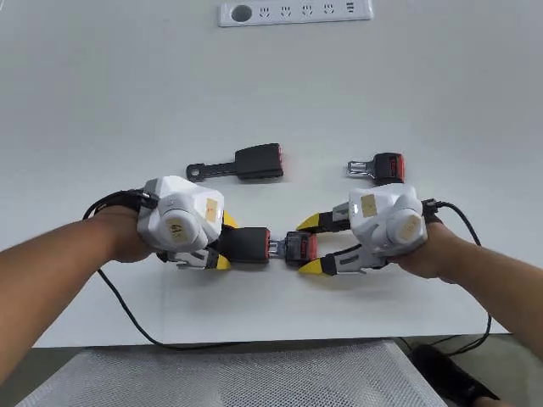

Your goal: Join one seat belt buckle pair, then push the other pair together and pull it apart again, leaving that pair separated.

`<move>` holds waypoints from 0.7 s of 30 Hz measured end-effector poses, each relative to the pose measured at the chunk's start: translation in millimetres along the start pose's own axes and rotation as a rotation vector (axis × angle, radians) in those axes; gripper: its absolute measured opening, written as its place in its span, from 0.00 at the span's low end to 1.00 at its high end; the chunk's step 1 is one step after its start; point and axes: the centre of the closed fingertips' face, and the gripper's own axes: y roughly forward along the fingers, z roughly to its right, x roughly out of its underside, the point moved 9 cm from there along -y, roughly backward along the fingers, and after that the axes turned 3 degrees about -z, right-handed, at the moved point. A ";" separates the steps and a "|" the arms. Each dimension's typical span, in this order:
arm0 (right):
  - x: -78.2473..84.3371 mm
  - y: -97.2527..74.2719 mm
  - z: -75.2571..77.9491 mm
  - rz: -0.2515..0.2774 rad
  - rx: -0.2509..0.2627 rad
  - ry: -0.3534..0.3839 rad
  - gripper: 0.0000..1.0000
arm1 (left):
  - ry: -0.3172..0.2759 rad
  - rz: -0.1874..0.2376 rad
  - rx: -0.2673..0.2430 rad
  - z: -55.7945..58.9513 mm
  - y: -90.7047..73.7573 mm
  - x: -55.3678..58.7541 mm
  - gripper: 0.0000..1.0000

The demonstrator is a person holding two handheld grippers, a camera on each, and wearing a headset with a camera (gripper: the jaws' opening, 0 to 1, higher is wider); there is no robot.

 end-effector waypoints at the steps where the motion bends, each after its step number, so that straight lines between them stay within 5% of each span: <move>1: 0.2 -0.3 0.2 0.001 -0.001 0.002 0.35 | 0.003 -0.002 0.000 -0.2 0.1 -0.2 0.33; 21: -12.3 8.8 2.2 -0.055 0.006 -0.015 0.34 | 0.007 -0.030 -0.002 -1.1 -0.1 -2.2 0.32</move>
